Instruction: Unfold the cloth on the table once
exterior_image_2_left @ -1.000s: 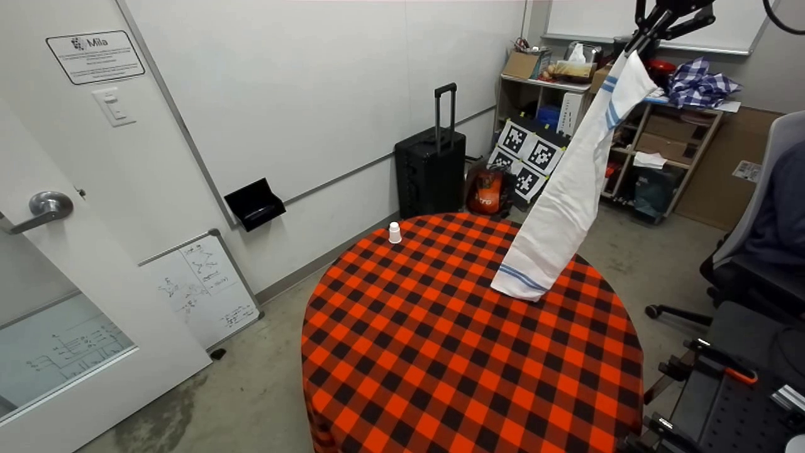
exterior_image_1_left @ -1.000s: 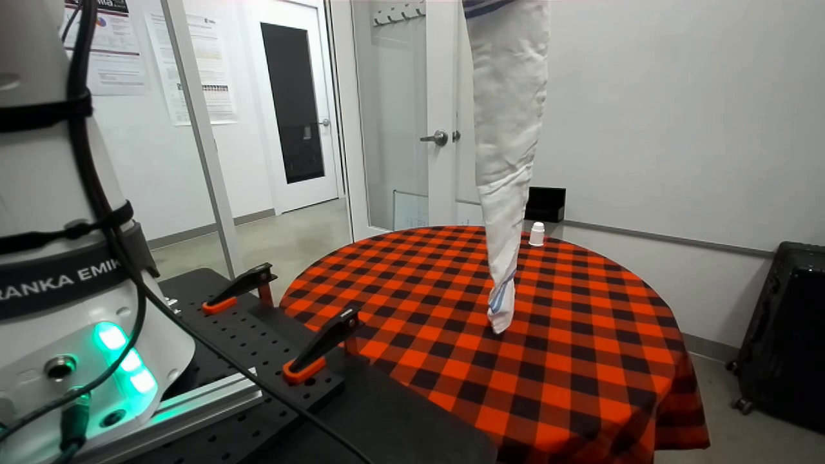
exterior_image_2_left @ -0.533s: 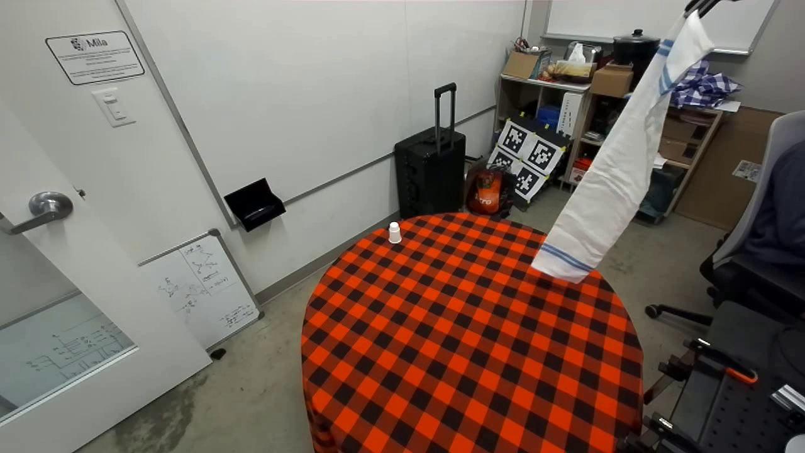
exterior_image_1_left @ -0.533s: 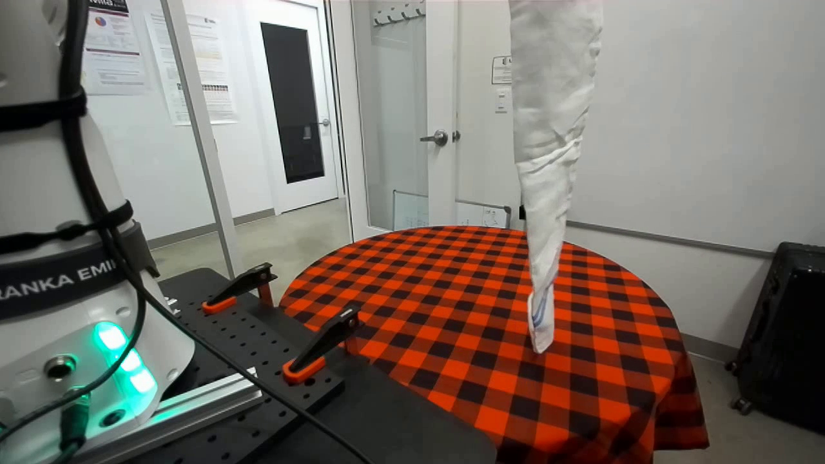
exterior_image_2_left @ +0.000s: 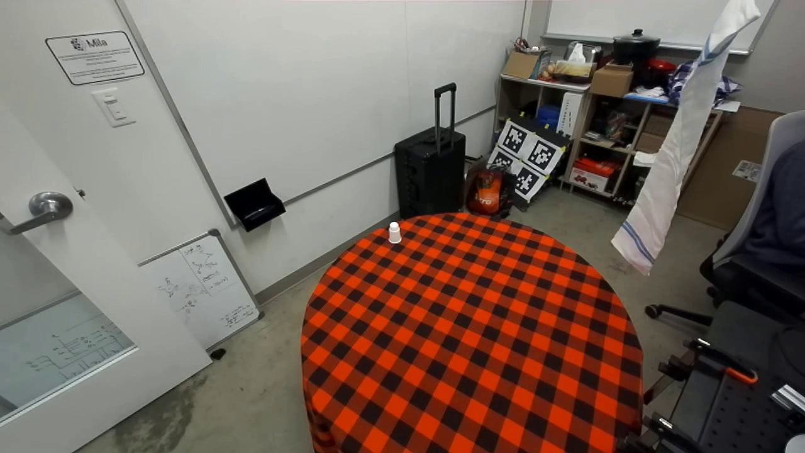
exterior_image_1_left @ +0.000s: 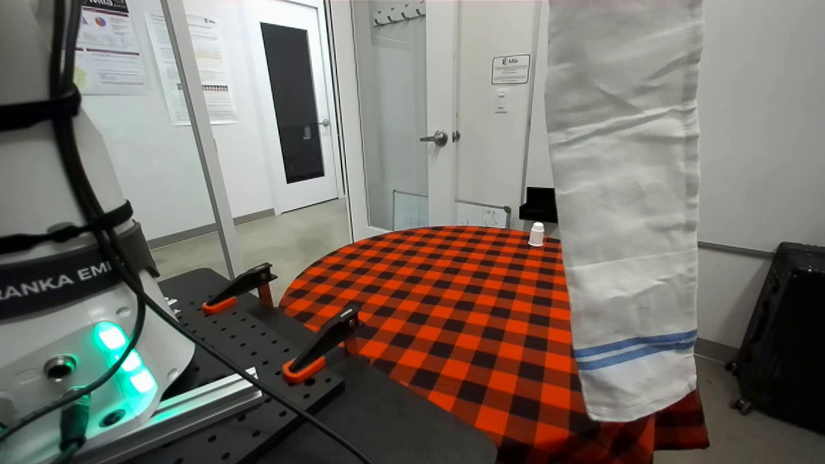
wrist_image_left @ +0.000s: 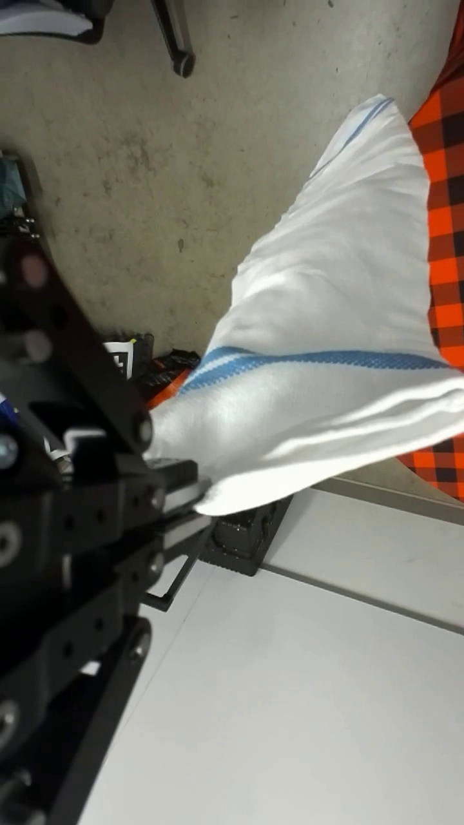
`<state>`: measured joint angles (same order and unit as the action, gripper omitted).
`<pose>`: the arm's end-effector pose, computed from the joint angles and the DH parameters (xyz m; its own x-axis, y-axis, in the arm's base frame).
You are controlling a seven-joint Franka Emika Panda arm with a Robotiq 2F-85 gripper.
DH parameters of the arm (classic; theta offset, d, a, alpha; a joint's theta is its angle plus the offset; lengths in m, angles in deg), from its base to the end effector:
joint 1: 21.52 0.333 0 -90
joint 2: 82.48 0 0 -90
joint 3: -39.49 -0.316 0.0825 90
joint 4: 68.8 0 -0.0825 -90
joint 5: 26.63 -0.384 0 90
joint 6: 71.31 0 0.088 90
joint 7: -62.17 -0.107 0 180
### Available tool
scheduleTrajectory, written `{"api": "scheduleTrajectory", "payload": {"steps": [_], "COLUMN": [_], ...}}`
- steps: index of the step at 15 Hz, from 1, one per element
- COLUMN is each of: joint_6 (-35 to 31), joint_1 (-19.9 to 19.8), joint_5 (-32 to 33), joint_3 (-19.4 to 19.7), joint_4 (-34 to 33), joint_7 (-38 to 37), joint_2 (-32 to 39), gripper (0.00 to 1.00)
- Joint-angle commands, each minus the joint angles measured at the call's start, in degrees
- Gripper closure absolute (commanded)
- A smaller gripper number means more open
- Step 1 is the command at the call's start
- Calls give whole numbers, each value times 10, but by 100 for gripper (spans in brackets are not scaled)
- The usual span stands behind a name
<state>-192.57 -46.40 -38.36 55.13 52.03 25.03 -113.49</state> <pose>0.3117 -0.2963 0.6765 0.0985 -0.9793 0.1767 -0.8103 -0.1820 -0.5570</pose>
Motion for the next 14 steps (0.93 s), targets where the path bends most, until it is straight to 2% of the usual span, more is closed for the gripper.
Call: {"api": "scheduleTrajectory", "payload": {"steps": [1, 10, 12, 14], "joint_6": [-14, -22, -88, -122], "joint_1": [-2, 9, 32, 59], "joint_5": [-5, -14, -31, -49], "joint_3": [-2, 8, -42, -63], "joint_4": [5, 51, 93, 119], "joint_7": [-2, 40, 5, 7], "joint_2": [3, 9, 33, 43], "gripper": [99, 99, 99, 99]}}
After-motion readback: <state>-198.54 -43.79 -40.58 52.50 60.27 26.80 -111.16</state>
